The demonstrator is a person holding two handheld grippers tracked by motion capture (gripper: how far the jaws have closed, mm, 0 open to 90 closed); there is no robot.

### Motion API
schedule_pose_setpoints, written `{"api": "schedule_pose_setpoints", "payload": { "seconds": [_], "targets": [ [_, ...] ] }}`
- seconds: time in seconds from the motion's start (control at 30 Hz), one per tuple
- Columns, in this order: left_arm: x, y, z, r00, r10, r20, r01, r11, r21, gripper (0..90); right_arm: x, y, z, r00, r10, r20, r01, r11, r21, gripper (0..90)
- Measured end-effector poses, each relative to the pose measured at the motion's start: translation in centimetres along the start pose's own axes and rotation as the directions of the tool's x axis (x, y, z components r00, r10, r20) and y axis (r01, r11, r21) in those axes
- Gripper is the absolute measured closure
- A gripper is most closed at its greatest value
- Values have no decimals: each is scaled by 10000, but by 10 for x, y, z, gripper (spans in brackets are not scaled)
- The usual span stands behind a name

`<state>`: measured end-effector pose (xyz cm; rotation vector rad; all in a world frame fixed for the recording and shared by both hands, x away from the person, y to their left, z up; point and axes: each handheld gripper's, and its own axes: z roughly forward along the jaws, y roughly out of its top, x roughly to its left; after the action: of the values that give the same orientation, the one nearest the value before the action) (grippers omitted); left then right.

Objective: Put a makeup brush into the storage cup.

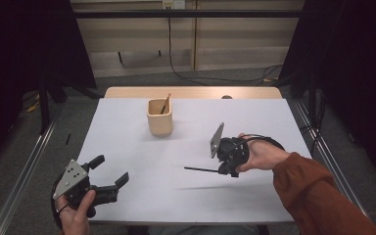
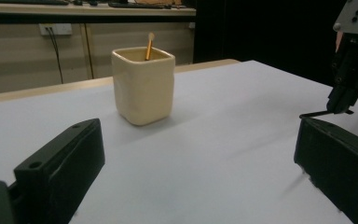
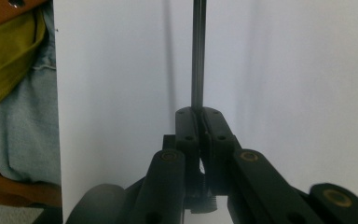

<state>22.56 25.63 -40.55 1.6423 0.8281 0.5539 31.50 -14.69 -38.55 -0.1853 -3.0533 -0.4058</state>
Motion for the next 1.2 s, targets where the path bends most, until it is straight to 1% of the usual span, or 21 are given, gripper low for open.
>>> {"api": "schedule_pose_setpoints", "payload": {
  "seconds": [0.07, 0.17, 0.27, 0.3, 0.37, 0.43, 0.47, 0.5, 0.53, 0.67, 0.7, 0.77, 0.8, 0.87, 0.9, 0.93, 0.97, 1.03, 1.1, 1.17, 1.2],
  "targets": [
    [3, 9, -1, 10000, 33, -67, -35, 9996, -276, 17, 0, 0, 0, 10000, 4, 9, -4, 10000, 22, 860],
    [5, 23, -1, 9997, 247, -17, -248, 9986, -467, 14, -1, 0, 2, 10000, -33, -31, 33, 10000, 63, 860],
    [7, 31, 2, 9993, 170, 321, -151, 9983, -571, 13, -2, 1, 4, 9999, 8, -103, -8, 10000, 78, 859],
    [8, 34, 5, 9983, 176, 553, -142, 9981, -606, 13, -2, 1, 5, 9999, 8, -110, -7, 10000, 90, 860],
    [7, 38, 10, 9964, 255, 811, -198, 9973, -704, 13, -2, 2, 6, 9999, -15, -131, 17, 9999, 113, 860],
    [6, 40, 13, 9952, 326, 924, -251, 9963, -817, 13, -2, 2, 7, 9998, -75, -177, 77, 9999, 123, 860],
    [5, 40, 15, 9941, 378, 1018, -295, 9963, -811, 13, -2, 3, 8, 9998, -94, -185, 97, 9998, 169, 859],
    [4, 41, 17, 9910, 370, 1290, -268, 9965, -795, 15, -2, 2, 8, 9998, -86, -191, 90, 9998, 174, 859],
    [3, 41, 19, 9894, 347, 1408, -234, 9964, -811, 18, -2, 2, 9, 9997, -94, -227, 98, 9998, 168, 860],
    [-2, 46, 26, 9816, 649, 1798, -550, 9967, -593, 18, -1, 1, 9, 9997, -63, -248, 67, 9998, 161, 859],
    [-4, 48, 29, 9760, 761, 2043, -689, 9967, -420, 17, -1, 1, 9, 9997, -68, -234, 72, 9998, 159, 860],
    [-6, 51, 33, 9691, 861, 2310, -827, 9963, -244, 17, -1, 1, 9, 9997, -66, -247, 71, 9998, 169, 859],
    [-7, 53, 38, 9621, 875, 2583, -918, 9958, 45, 15, -1, 1, 8, 9997, -49, -250, 53, 9999, 154, 859],
    [-11, 54, 45, 9572, 962, 2729, -1087, 9936, 313, 16, -1, 1, 8, 9996, -76, -253, 79, 9999, 108, 859],
    [-13, 54, 49, 9532, 952, 2871, -1106, 9932, 377, 16, -1, 1, 9, 9997, -55, -252, 59, 9999, 152, 859],
    [-14, 54, 52, 9521, 937, 2911, -1118, 9927, 461, 15, -1, 1, 10, 9996, -44, -276, 49, 9998, 195, 860],
    [-16, 54, 56, 9474, 971, 3050, -1166, 9921, 466, 15, -1, 1, 10, 9996, -47, -275, 53, 9998, 215, 859],
    [-18, 56, 60, 9422, 988, 3202, -1231, 9908, 567, 16, -1, 1, 12, 9995, -55, -310, 63, 9996, 259, 859],
    [-21, 59, 66, 9329, 1071, 3438, -1380, 9882, 665, 16, -1, 1, 12, 9994, -44, -353, 53, 9997, 243, 859],
    [-24, 62, 69, 9293, 1198, 3494, -1534, 9857, 703, 16, -1, 1, 13, 9992, -85, -387, 92, 9998, 194, 859],
    [-25, 64, 72, 9244, 1201, 3620, -1575, 9846, 754, 16, -1, 1, 13, 9992, -84, -382, 91, 9998, 183, 859]
  ]
}}
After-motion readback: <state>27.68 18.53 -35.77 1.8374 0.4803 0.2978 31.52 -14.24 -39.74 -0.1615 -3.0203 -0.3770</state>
